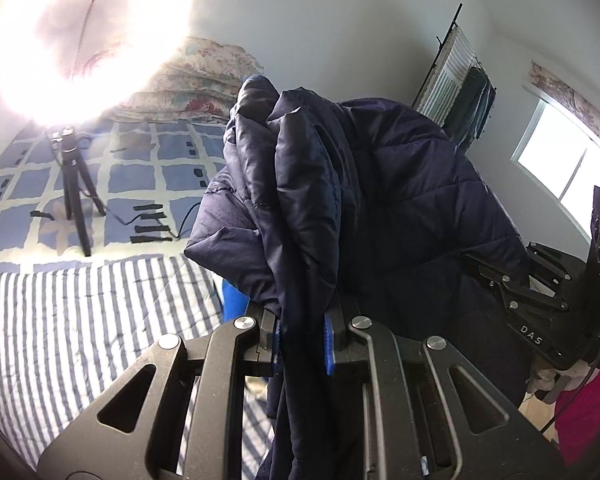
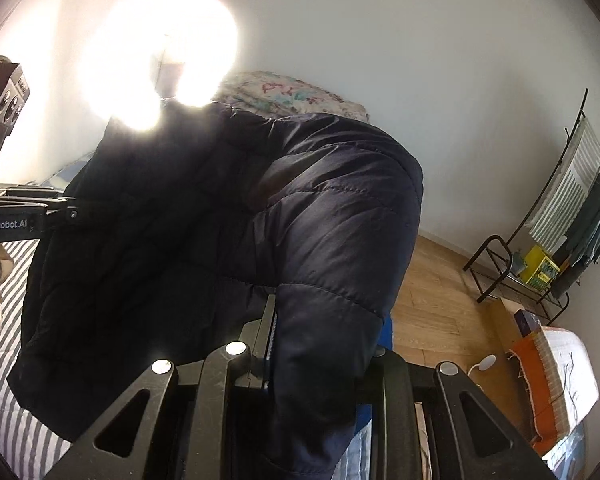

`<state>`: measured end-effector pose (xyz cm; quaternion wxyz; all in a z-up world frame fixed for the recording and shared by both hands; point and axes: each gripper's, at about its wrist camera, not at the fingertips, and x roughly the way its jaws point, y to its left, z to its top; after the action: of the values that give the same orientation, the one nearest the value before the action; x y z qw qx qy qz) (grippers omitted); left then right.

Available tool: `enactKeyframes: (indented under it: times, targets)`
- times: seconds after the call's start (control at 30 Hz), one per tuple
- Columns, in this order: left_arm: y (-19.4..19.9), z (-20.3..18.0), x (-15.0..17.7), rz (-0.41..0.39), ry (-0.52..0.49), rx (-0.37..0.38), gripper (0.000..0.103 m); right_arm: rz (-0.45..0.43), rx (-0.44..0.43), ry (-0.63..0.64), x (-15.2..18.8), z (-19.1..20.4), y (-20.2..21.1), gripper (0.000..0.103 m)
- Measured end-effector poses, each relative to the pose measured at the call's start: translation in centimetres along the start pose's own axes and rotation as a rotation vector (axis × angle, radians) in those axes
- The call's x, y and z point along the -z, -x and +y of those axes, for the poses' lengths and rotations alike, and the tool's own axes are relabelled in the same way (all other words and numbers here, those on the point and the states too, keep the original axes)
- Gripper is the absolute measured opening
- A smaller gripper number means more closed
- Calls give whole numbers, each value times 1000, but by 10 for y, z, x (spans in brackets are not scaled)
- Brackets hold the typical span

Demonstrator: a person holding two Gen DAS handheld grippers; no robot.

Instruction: Fold large clothes

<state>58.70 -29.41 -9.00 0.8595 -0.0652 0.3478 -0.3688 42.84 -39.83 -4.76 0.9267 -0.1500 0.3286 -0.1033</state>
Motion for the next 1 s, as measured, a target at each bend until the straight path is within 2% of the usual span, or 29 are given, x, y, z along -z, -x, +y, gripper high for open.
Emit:
enactKeyframes:
  times: [0.27,0.5,0.67,0.77,1.0]
  targets:
    - [-39,4,-14,-2,10,-3,13,-12,8,-17,-8,-26,-46,22]
    - [-84,43,3,69,112,-18,13,66,-44,-52,6,-33,-98,23]
    - [-99,65,14,90,134,-21,13,92,-74,-91,16,-42,-119,25]
    - [-104,66,17,92,119,-32,13,99,-88,-108,20,-60,-132,28]
    - [-108,69,20,101,115,-40,15,122,-96,-140,28,-65,-145,34]
